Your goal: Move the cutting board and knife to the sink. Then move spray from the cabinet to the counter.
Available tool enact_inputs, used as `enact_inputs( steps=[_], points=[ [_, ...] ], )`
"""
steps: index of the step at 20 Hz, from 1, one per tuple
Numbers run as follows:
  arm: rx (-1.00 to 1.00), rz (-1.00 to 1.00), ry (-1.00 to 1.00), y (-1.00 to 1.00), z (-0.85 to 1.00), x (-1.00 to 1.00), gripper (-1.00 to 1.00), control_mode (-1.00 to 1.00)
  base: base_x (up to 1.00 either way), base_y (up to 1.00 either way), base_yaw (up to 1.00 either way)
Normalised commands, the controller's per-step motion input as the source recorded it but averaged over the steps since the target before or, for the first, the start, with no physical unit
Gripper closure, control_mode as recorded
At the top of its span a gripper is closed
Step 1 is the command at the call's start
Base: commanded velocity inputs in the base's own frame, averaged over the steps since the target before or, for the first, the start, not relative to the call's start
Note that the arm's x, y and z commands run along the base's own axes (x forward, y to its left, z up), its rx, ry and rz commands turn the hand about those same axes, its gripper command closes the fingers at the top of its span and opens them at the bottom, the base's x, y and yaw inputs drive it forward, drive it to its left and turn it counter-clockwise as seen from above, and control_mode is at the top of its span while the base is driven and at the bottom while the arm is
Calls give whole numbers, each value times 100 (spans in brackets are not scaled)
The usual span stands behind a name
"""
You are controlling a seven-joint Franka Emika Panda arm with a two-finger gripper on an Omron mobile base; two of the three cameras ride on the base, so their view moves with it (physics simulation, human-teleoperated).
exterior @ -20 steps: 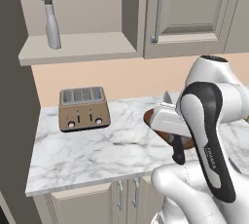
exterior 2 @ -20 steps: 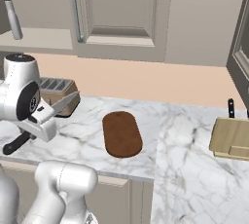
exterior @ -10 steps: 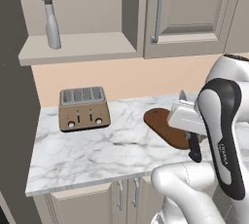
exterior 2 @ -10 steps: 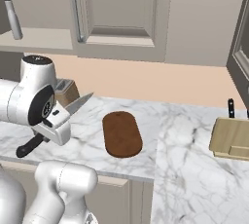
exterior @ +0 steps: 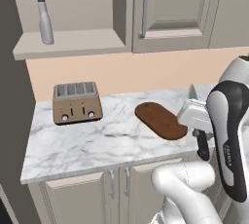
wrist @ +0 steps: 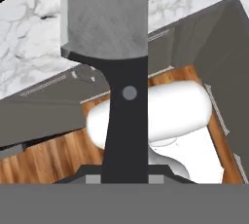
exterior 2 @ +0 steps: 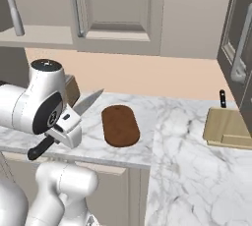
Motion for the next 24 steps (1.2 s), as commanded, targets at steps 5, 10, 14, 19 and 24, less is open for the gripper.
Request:
enact_inputs(
  steps=[5,10,14,19,24],
  points=[
    [0,0,0,0,0,0,100,100,-100,25,-19],
    [0,0,0,0,0,0,100,100,-100,100,-11],
    [0,0,0,0,0,0,100,100,-100,100,-2],
    [0,0,0,0,0,0,100,100,-43,23,-85],
    [0,0,0,0,0,0,100,100,-27,4,-95]
  ],
)
